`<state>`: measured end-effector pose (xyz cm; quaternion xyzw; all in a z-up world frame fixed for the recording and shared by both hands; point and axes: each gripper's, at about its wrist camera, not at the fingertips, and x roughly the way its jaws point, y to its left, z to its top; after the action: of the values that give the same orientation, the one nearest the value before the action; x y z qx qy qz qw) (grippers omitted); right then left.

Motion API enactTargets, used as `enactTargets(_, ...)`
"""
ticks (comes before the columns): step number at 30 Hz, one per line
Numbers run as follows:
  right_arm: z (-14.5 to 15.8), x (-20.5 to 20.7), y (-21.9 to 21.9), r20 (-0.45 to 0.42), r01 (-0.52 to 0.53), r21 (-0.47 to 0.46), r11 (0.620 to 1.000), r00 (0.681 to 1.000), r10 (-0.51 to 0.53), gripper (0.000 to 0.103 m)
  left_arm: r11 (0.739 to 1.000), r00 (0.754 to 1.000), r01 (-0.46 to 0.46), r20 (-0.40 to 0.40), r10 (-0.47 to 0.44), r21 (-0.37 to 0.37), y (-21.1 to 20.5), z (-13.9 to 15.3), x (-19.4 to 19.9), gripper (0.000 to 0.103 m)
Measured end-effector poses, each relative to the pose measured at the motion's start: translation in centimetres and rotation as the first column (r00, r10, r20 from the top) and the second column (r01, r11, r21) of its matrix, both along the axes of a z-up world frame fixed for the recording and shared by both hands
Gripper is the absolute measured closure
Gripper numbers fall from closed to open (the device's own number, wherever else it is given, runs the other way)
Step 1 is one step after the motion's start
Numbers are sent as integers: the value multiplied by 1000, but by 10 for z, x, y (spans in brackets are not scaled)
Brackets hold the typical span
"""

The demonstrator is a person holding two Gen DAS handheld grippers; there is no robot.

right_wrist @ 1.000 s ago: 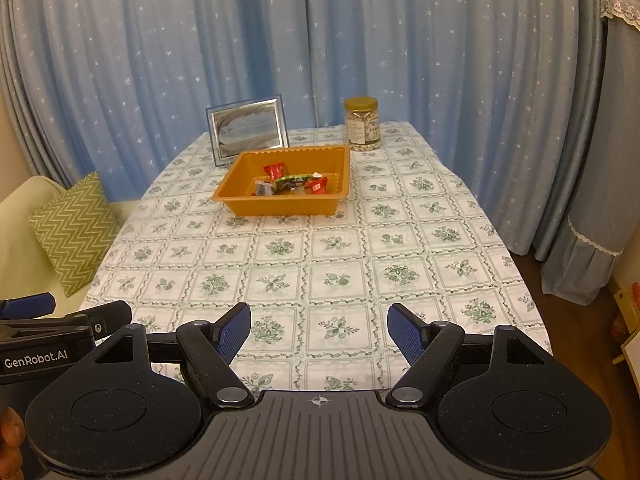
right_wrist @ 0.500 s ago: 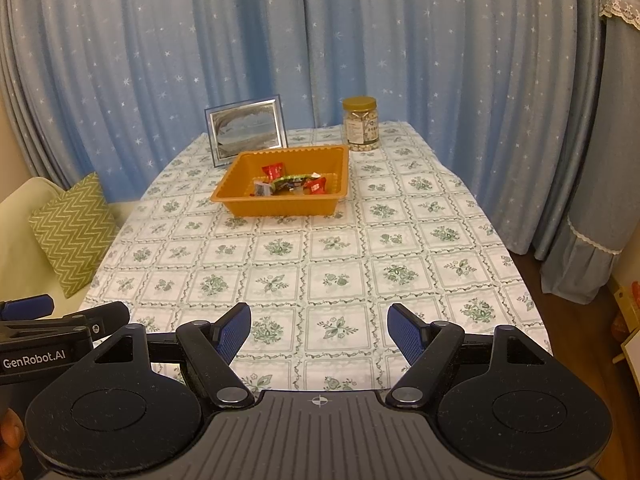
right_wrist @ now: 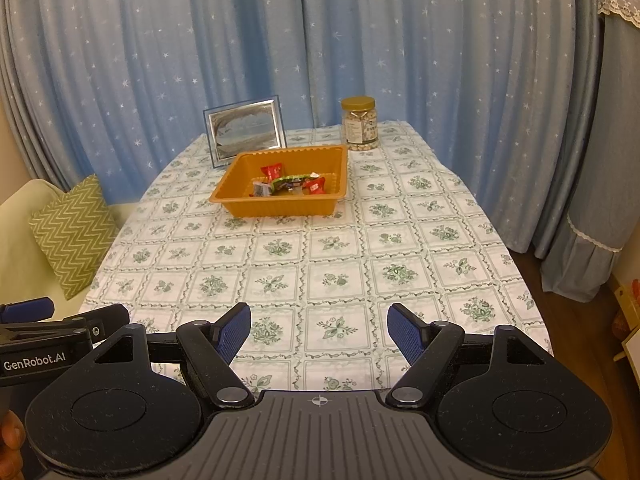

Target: Organize snacks

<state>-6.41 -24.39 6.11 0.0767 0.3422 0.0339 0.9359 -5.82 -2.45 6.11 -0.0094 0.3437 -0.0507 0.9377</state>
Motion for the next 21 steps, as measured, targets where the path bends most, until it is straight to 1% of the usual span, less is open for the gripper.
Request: enactTargets(21, 0, 1, -1, 0, 2, 2, 1000, 1000, -2, 28, 1000, 1000, 2, -3, -2, 1, -1, -1, 0, 0)
